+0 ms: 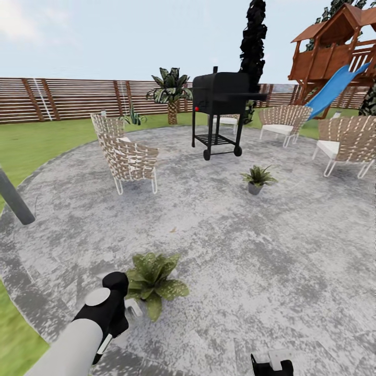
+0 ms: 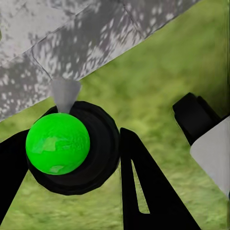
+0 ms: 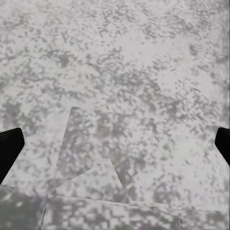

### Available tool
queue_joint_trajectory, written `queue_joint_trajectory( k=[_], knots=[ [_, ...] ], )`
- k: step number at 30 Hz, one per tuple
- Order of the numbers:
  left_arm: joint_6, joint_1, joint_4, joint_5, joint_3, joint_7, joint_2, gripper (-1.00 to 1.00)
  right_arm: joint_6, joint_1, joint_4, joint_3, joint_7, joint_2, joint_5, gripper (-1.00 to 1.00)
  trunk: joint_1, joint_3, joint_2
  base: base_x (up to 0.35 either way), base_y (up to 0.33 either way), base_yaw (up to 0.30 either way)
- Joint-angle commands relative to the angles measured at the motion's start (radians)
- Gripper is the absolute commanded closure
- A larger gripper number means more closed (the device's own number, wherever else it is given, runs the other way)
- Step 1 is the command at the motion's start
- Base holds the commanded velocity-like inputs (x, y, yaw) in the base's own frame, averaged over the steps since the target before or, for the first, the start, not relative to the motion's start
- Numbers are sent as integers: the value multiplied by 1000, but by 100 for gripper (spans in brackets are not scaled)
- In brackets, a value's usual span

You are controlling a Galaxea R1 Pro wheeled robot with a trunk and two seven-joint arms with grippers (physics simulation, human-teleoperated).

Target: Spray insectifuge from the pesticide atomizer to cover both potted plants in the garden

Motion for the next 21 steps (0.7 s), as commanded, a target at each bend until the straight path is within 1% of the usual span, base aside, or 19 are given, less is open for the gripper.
queue_joint_trajectory(
  k=[1,8,11,18,21],
  knots=[
    [10,0,-1,-9,5,-9,-2,100,-1,-1,1,3,-8,0,8,-100,0,-1,0,3,-263,0],
    [10,-1,-2,-9,6,-8,-2,100,-1,-1,1,3,-8,0,8,-100,0,-1,0,0,-263,4],
    [10,-1,-2,-9,6,-8,-1,100,-1,-1,1,3,-8,1,8,-100,0,-1,0,0,-250,160],
    [10,-2,-4,-9,3,0,-1,100,-1,-1,1,3,-8,1,8,-100,0,-1,0,0,-39,268],
    [11,-2,-55,-9,4,0,-3,100,-1,-1,1,3,-8,0,8,-100,0,-1,0,2,-1,118]
  ],
)
